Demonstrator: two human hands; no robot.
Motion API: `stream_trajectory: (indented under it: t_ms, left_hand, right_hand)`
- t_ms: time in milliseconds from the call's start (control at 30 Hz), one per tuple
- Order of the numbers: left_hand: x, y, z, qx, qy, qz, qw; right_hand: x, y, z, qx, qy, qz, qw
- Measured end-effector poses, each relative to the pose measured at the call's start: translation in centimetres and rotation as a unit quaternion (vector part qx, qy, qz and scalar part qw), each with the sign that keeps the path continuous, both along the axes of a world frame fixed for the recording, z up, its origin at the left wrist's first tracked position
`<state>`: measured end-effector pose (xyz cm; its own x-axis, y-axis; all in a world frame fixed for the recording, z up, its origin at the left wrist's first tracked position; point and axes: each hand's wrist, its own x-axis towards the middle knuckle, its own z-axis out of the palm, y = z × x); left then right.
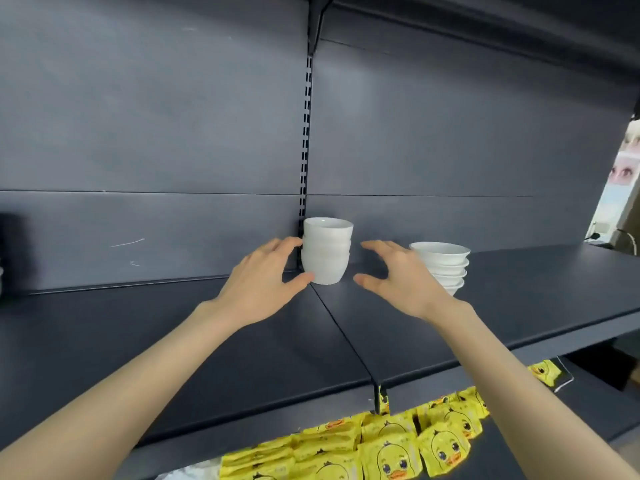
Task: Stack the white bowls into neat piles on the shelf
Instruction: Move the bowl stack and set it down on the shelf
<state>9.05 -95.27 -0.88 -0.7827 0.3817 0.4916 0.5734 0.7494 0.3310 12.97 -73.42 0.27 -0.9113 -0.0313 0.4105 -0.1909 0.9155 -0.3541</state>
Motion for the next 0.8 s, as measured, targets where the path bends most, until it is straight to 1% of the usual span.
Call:
stream_trajectory:
  t_ms: [100, 233, 367, 567, 667, 800]
  left_hand:
    - [-4.1, 2.0, -1.0, 0.04, -0.047, 0.003, 0.998]
    - [-8.8, 4.3, -2.0, 0.103, -0.098, 0.007, 0.99]
    - [-12.3, 6.0, -2.7, 0.153, -0.148, 0.003, 0.977]
    - [-15.7, 7.3, -3.3, 0.241, -0.212, -0.007, 0.947]
    - [-16.6, 7.7, -3.5, 0.267, -0.245, -0.023, 0.932]
    - [-17.0, 8.0, -3.8, 0.318, -0.27, -0.049, 0.907]
  right_hand:
    - [-4.0, 1.6, -0.7, -0.032, -0.036, 0.011, 0.999]
    - [-8.8, 3.3, -2.1, -0.098, -0.07, 0.038, 0.992]
    - [-12.3, 4.6, -3.0, -0.127, -0.108, 0.07, 0.984]
    - [-17.1, 5.4, -4.4, -0.184, -0.152, 0.125, 0.963]
    - [-19.1, 5.7, -5.1, -0.224, -0.18, 0.139, 0.948]
    - [-20.8, 5.9, -5.5, -0.256, -0.185, 0.16, 0.935]
